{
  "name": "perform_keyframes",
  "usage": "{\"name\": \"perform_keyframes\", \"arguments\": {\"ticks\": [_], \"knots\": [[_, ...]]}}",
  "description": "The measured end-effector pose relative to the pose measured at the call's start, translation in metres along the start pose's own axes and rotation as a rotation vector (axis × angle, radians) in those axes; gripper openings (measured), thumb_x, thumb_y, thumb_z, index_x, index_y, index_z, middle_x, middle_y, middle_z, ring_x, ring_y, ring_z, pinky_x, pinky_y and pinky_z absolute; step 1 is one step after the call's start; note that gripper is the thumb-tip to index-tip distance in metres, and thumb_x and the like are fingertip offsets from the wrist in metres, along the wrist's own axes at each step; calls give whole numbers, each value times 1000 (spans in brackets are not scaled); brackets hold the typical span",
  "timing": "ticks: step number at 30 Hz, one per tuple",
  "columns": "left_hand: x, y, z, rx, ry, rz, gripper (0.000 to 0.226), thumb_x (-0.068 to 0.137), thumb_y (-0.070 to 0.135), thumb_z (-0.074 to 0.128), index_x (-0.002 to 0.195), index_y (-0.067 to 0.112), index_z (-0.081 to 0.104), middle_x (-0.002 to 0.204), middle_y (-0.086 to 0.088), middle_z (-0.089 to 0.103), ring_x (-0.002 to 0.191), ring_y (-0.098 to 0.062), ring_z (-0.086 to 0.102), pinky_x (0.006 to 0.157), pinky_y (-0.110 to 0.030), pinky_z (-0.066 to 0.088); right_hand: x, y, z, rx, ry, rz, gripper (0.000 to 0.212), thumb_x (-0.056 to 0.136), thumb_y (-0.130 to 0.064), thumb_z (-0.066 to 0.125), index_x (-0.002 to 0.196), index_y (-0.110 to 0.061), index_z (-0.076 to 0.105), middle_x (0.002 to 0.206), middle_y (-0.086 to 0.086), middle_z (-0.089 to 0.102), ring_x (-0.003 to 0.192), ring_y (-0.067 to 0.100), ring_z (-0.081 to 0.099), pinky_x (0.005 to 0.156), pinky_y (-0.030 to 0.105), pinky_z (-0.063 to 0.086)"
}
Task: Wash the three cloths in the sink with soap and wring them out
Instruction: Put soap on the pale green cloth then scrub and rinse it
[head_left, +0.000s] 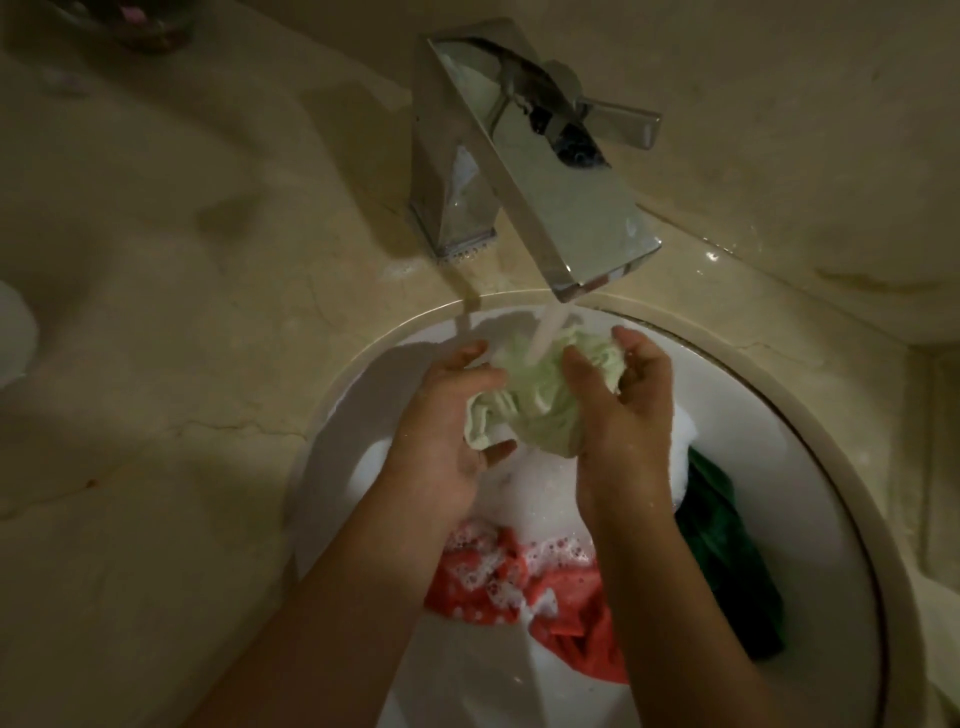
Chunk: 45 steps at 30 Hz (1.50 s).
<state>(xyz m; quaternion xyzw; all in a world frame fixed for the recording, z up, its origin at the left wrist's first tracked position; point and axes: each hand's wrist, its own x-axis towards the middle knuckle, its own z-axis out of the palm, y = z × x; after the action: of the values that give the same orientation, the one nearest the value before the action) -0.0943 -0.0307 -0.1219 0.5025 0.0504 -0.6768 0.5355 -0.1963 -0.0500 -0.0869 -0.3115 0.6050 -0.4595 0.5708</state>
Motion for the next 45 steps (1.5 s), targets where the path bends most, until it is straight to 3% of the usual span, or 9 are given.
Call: {"name": "perform_keyframes", "arguments": {"ticks": [6,9,12,16,20,32,37,42,45], "knots": [[-4,2,-7,-370,-241,-71,55,86,39,59,129,5,58,129,-16,60,122,-33,56,105,-45,41,-9,-5,-28,-316,-704,-332,46,78,3,69,113,-27,66,111,-11,69,104,12,66,83,27,54],[-14,-2,3,-251,-297,28,43,91,41,56,117,8,61,102,-11,67,98,-25,64,84,-37,53,-1,11,-21,-429,-475,-389,28,75,-37,69,102,-46,70,110,-10,60,113,19,57,94,36,49],[-21,-8,10,-131,-209,193,37,83,28,68,112,7,60,99,-12,69,89,-25,69,70,-33,55,2,20,-3,-478,-224,-226,52,74,-55,70,120,-59,47,124,-7,43,121,19,49,100,40,48],[-23,-19,20,319,32,479,24,77,30,77,91,23,59,98,3,70,94,-15,68,70,-26,54,-12,28,16,-202,-12,-48,16,98,-27,53,111,-23,60,106,2,68,95,16,67,82,33,56],[-11,-35,30,734,286,851,31,79,59,68,87,41,45,85,27,59,82,10,61,71,-7,48,-14,36,25,69,22,73,41,102,-40,38,95,-7,62,82,12,67,76,17,68,69,27,53],[-2,-8,24,149,269,250,31,100,31,47,81,17,66,75,0,68,76,-18,67,73,-34,55,5,31,31,-610,6,-399,30,85,-33,35,57,-27,42,50,-8,44,50,7,45,53,33,42],[-21,-11,20,206,69,173,40,82,55,63,117,35,60,111,6,68,100,-16,66,77,-37,55,8,26,13,-525,266,-469,33,86,-50,37,67,-23,43,60,-5,46,55,6,44,55,27,39],[-26,2,8,-45,-101,43,53,76,45,72,123,25,61,112,-6,70,104,-25,68,82,-41,55,-17,29,-2,-495,-253,-683,9,90,-35,50,96,-28,49,93,-2,55,83,11,56,71,22,46],[-25,6,-2,-49,-126,117,48,76,19,72,123,20,60,112,-4,71,101,-23,69,74,-38,55,-18,29,-18,-451,-285,-536,33,86,-40,53,114,-24,50,108,-11,57,94,4,58,79,17,47]]}}
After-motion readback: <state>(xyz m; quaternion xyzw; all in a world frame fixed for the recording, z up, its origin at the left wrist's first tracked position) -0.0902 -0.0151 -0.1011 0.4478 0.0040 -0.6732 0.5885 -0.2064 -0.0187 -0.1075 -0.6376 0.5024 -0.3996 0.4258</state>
